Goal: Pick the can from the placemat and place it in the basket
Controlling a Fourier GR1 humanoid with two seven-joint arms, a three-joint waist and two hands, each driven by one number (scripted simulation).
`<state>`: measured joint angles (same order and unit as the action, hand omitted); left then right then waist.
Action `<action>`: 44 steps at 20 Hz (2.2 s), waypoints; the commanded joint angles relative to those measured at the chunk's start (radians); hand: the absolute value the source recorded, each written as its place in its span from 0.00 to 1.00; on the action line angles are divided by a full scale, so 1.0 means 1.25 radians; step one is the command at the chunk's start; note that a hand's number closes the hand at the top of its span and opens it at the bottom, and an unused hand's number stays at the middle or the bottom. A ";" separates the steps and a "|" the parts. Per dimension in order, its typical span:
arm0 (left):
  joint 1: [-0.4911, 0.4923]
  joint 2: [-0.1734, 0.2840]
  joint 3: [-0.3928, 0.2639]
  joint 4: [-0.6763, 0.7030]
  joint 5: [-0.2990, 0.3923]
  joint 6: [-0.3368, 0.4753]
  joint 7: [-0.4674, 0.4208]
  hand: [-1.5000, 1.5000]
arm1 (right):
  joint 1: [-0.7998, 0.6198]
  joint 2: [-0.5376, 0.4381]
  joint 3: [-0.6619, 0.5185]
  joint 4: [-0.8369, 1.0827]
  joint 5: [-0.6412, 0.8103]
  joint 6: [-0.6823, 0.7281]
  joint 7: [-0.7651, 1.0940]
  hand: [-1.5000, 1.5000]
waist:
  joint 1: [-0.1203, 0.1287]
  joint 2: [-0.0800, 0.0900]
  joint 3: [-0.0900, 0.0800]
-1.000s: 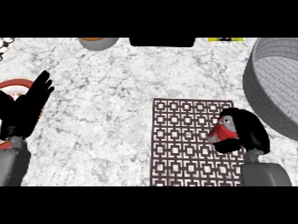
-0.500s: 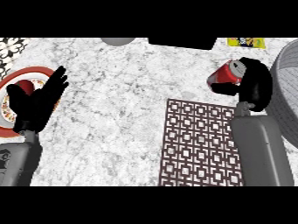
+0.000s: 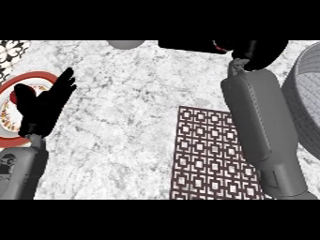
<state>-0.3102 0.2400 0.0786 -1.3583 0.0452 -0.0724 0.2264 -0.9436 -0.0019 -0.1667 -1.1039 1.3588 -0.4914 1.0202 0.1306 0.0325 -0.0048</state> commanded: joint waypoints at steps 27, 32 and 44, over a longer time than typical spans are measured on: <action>0.048 -0.001 0.029 -0.018 -0.001 0.027 0.000 0.50 | -0.330 -0.248 -0.273 0.481 0.383 -0.061 0.249 1.00 | -0.067 -0.013 0.004; 0.047 0.015 0.042 -0.024 0.004 0.021 0.014 0.50 | -0.284 -0.270 -0.301 0.493 0.377 -0.074 0.186 1.00 | -0.082 -0.018 0.004; 0.064 0.021 0.057 -0.019 0.011 0.008 -0.003 0.50 | -0.124 -0.284 -0.359 0.413 0.416 -0.263 0.223 1.00 | -0.090 -0.017 0.003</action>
<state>-0.2425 0.2647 0.1486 -1.3826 0.0602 -0.0569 0.2335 -1.1645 -0.3329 -0.6044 -0.5389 1.8018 -0.6976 1.0638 0.0209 0.0088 0.0000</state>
